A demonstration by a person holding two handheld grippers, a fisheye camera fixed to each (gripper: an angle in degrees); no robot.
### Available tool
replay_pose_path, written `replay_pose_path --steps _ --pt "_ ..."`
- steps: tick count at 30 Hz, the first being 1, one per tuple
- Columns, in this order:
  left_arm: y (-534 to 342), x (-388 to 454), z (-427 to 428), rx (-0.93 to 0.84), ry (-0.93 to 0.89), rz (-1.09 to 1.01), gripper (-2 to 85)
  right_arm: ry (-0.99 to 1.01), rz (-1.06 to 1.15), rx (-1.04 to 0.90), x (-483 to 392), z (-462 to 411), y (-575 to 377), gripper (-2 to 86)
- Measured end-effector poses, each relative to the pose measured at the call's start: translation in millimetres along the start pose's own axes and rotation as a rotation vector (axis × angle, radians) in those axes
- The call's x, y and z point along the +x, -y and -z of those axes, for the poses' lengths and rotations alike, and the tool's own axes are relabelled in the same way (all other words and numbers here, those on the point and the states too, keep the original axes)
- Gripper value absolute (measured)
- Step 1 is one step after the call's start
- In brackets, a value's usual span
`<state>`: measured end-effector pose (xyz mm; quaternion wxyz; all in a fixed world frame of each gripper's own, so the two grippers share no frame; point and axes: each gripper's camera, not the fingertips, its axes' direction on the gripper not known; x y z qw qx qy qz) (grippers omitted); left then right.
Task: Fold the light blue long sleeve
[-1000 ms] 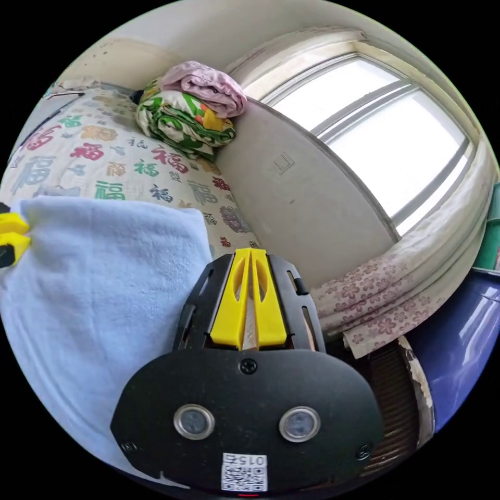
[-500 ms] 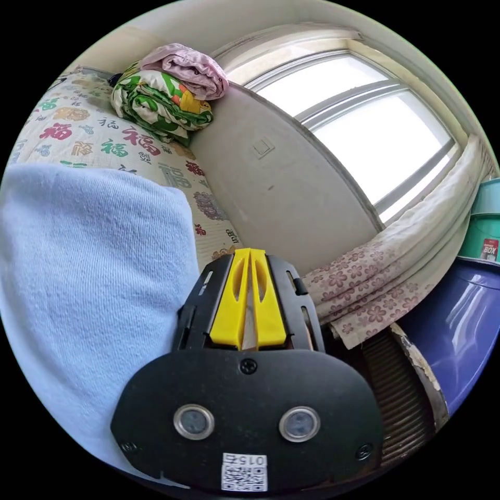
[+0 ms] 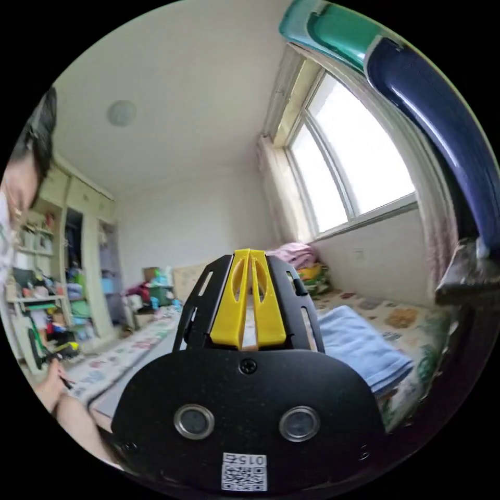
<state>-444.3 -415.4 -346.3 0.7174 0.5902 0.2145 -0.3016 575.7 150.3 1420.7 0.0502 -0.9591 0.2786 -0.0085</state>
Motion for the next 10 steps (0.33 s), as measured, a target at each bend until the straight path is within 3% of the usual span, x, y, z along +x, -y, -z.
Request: replay_pose_path --steps 3,6,10 --pt "-36.3 -80.6 114.6 0.081 0.258 0.123 -0.8 0.296 -0.191 0.097 -46.4 109.7 -7.5 -0.6" --pt "-76.3 -165.9 205.3 -0.103 0.334 0.194 -0.5 0.595 -0.335 0.15 -82.2 188.1 -3.7 -0.6" --pt "-92.5 -190.7 301.2 -0.045 0.54 0.199 1.2 0.875 -0.448 0.155 -114.2 281.2 23.0 -0.5"
